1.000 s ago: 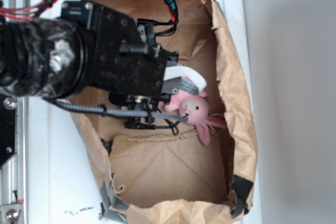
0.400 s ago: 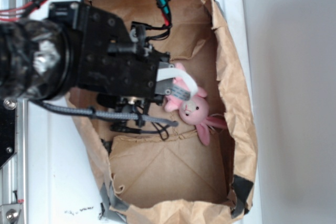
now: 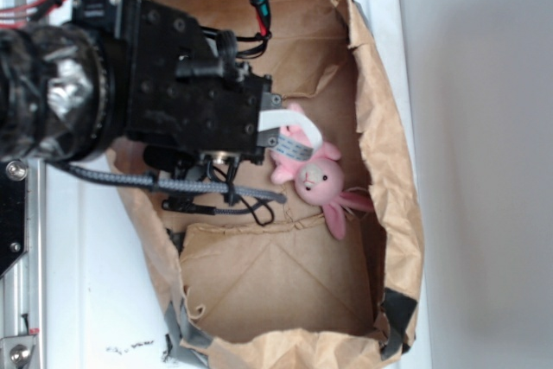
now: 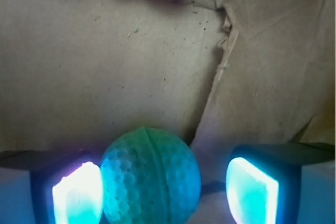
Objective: Grab the green ball.
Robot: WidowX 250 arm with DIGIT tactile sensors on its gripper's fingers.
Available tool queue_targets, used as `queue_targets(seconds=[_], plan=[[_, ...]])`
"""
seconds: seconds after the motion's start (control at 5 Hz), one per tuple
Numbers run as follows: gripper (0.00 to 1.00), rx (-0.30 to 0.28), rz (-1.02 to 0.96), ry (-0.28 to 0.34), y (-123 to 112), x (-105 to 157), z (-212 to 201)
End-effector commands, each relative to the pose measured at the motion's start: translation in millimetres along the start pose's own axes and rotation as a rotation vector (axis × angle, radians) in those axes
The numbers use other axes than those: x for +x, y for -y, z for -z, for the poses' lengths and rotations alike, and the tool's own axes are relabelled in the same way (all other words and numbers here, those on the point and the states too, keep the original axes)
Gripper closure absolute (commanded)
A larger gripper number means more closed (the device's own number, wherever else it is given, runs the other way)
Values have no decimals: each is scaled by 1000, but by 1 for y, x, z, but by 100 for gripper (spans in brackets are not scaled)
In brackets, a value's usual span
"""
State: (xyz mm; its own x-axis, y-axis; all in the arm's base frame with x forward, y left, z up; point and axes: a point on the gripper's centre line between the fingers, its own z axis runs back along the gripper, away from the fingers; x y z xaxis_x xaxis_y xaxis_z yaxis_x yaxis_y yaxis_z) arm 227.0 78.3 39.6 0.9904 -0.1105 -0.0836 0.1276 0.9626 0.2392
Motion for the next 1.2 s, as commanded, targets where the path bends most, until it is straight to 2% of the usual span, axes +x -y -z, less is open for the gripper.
queue_targets(seconds=[0.0, 0.4, 0.6, 1.0], plan=[[0, 33, -44, 77, -13, 12, -18], [0, 21, -3, 63, -9, 1, -18], [0, -31, 13, 34, -11, 2, -26], [0, -53, 16, 34, -10, 7, -26]])
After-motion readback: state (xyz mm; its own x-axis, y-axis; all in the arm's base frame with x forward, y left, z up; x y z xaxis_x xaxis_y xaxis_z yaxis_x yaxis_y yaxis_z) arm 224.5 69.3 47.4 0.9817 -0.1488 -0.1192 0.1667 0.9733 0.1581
